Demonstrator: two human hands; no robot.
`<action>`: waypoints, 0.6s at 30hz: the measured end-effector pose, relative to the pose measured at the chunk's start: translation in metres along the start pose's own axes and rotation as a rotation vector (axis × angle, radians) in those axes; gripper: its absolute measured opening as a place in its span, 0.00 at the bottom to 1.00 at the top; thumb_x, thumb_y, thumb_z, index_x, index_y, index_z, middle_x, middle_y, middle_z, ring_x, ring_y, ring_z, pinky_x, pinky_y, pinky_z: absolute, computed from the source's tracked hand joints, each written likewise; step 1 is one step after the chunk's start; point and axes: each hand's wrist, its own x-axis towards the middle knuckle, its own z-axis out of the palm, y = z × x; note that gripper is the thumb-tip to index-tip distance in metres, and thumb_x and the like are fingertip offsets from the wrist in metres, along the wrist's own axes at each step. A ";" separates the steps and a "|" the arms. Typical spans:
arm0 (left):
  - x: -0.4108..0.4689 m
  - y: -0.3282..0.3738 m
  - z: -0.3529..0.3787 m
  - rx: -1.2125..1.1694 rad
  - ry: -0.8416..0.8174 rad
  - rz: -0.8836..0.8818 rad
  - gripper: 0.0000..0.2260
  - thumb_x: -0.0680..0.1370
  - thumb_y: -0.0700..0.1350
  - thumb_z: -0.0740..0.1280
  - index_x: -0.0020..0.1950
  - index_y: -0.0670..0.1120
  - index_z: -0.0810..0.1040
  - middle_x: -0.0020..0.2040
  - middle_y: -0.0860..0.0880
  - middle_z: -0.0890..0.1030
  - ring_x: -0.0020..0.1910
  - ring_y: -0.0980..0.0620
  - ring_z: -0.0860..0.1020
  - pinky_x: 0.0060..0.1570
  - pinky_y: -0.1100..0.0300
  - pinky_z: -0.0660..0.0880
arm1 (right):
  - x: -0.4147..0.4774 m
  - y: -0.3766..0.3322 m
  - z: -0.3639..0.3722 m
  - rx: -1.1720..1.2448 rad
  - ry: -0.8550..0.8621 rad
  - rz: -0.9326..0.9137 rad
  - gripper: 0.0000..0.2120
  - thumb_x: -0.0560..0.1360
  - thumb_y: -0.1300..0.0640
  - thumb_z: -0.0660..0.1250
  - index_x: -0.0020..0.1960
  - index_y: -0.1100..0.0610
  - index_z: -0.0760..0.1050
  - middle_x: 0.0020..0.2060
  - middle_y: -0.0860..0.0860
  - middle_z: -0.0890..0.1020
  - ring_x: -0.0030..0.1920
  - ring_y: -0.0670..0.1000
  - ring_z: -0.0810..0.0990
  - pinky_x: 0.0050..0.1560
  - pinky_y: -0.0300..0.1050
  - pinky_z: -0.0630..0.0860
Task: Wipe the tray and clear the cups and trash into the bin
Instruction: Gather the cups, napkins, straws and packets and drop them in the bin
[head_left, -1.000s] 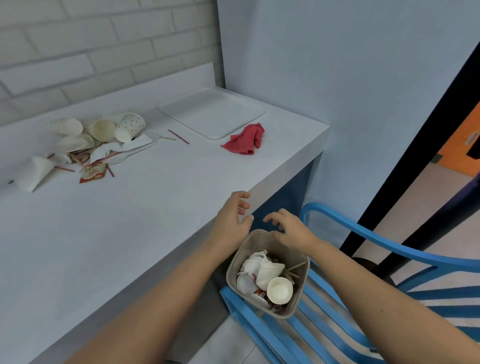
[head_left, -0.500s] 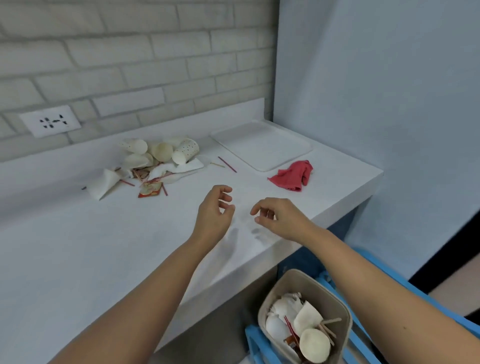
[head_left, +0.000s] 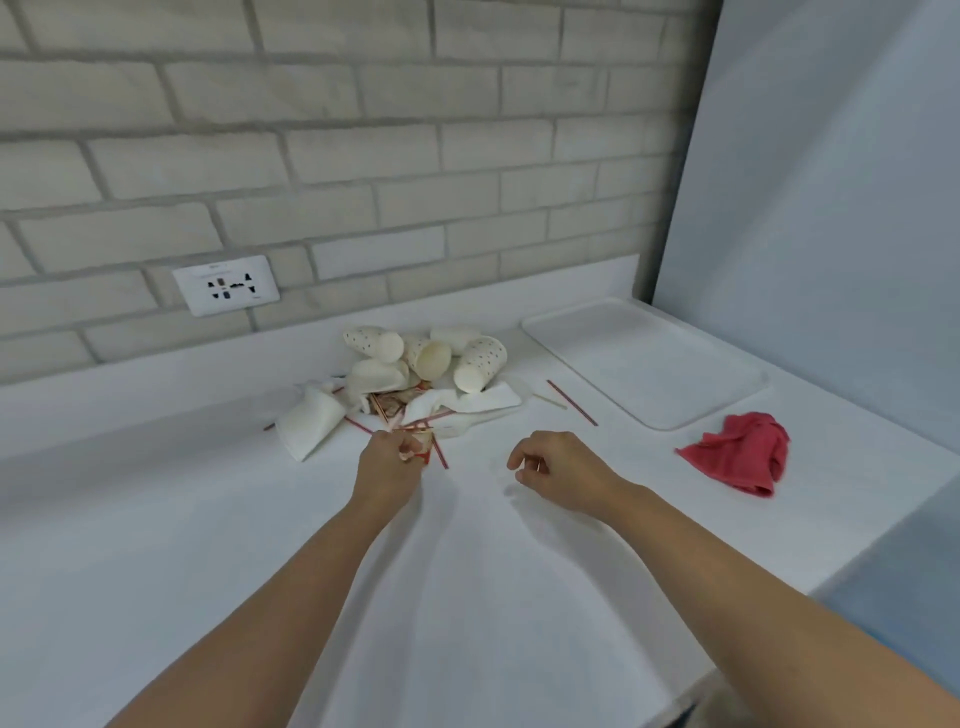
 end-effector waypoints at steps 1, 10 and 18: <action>0.012 -0.006 -0.002 0.008 -0.002 -0.011 0.08 0.77 0.37 0.63 0.53 0.39 0.78 0.59 0.42 0.74 0.57 0.46 0.75 0.50 0.65 0.67 | 0.010 -0.002 0.004 -0.013 -0.013 0.012 0.10 0.77 0.60 0.63 0.56 0.59 0.78 0.43 0.48 0.73 0.43 0.47 0.71 0.46 0.36 0.67; 0.096 -0.028 0.000 0.288 -0.139 0.276 0.20 0.75 0.30 0.59 0.65 0.42 0.72 0.67 0.45 0.69 0.66 0.44 0.67 0.65 0.57 0.62 | 0.083 -0.010 0.031 -0.073 -0.010 0.096 0.13 0.77 0.65 0.59 0.57 0.60 0.78 0.53 0.54 0.78 0.46 0.49 0.72 0.47 0.36 0.66; 0.135 -0.008 0.026 0.444 -0.274 0.383 0.24 0.79 0.46 0.62 0.73 0.44 0.61 0.71 0.44 0.65 0.68 0.43 0.64 0.69 0.52 0.61 | 0.112 -0.010 0.048 -0.127 0.009 0.112 0.13 0.77 0.66 0.59 0.57 0.60 0.79 0.54 0.56 0.76 0.54 0.56 0.77 0.52 0.47 0.74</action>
